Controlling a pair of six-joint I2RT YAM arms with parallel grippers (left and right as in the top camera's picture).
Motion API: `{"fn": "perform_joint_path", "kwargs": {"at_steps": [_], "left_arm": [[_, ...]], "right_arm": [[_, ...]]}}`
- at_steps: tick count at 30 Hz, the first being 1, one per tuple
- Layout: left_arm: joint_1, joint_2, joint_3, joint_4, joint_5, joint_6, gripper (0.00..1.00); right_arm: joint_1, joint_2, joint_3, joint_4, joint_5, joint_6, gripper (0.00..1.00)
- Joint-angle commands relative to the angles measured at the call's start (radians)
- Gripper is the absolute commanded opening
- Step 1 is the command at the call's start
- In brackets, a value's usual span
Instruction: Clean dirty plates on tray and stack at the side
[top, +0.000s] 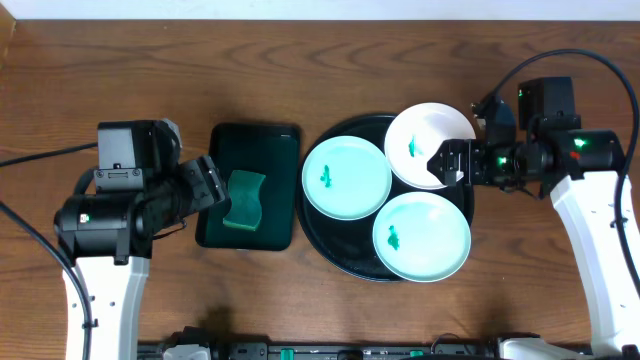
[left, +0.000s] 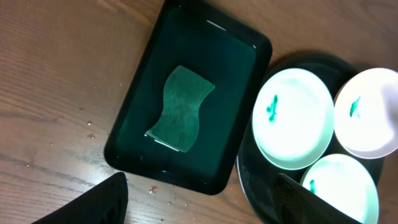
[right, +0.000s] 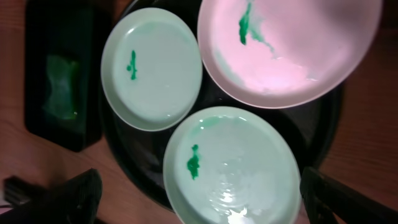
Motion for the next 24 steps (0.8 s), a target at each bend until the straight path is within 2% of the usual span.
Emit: {"fn": "perform_joint_path", "kwargs": {"at_steps": [1,2,4,5,10,17,24], "left_arm": [[-0.002,0.004,-0.031,-0.003,-0.002,0.03,0.74],[-0.002,0.004,-0.036,-0.003,-0.002,0.03,0.74],[-0.002,0.006,-0.046,-0.001,-0.002,0.03,0.7],[-0.002,0.008,-0.05,0.0,-0.003,0.03,0.67],[-0.002,0.043,-0.051,0.0,-0.003,0.03,0.58],[-0.002,0.127,-0.051,-0.022,-0.003,0.03,0.57],[-0.002,0.196,-0.051,-0.04,-0.017,0.045,0.57]], "right_arm": [[0.01,0.037,0.016,0.01,-0.068,0.041,0.86],[0.014,0.05,0.015,0.012,-0.067,0.04,0.68],[0.03,0.07,0.015,0.015,-0.058,0.041,0.4],[0.042,0.082,0.015,0.017,-0.047,0.041,0.37],[0.117,0.136,0.015,0.052,0.045,0.042,0.34],[0.229,0.204,0.015,0.128,0.206,0.102,0.34],[0.275,0.303,0.014,0.195,0.226,0.127,0.34]]}}
